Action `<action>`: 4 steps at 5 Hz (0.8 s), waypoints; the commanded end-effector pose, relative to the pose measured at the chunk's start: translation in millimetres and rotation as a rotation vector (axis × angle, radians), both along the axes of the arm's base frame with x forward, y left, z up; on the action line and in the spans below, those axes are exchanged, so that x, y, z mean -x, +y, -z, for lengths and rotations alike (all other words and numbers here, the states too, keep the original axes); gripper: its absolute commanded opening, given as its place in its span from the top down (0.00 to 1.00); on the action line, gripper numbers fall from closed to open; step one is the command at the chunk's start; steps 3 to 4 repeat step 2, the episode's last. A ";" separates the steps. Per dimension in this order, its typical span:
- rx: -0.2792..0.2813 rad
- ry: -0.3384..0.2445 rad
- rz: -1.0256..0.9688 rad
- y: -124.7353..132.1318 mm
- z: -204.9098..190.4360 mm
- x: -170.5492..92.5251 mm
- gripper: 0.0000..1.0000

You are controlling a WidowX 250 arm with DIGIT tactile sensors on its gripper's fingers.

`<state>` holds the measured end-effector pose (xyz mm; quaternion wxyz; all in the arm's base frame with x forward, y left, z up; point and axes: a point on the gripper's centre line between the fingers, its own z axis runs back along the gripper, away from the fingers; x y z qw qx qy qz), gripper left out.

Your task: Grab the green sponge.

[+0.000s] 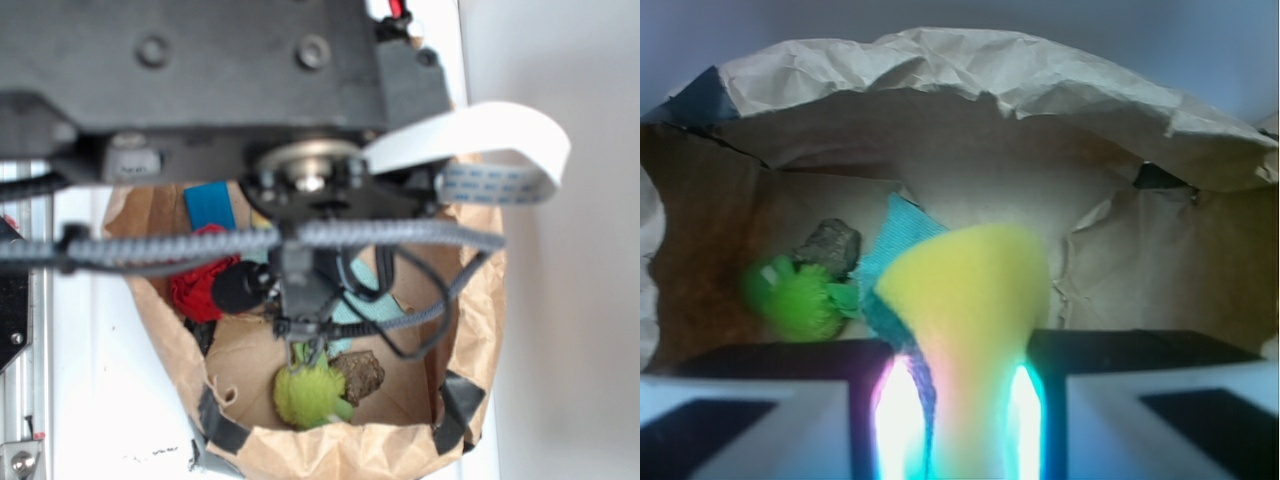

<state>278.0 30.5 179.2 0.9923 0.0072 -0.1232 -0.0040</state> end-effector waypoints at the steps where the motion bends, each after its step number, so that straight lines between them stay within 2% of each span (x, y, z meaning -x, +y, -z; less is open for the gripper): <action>1: -0.062 -0.034 -0.019 0.9 -26.2 -2.8 1.00; 4: -0.068 -0.047 -0.026 0.1 -23.4 -3.8 1.00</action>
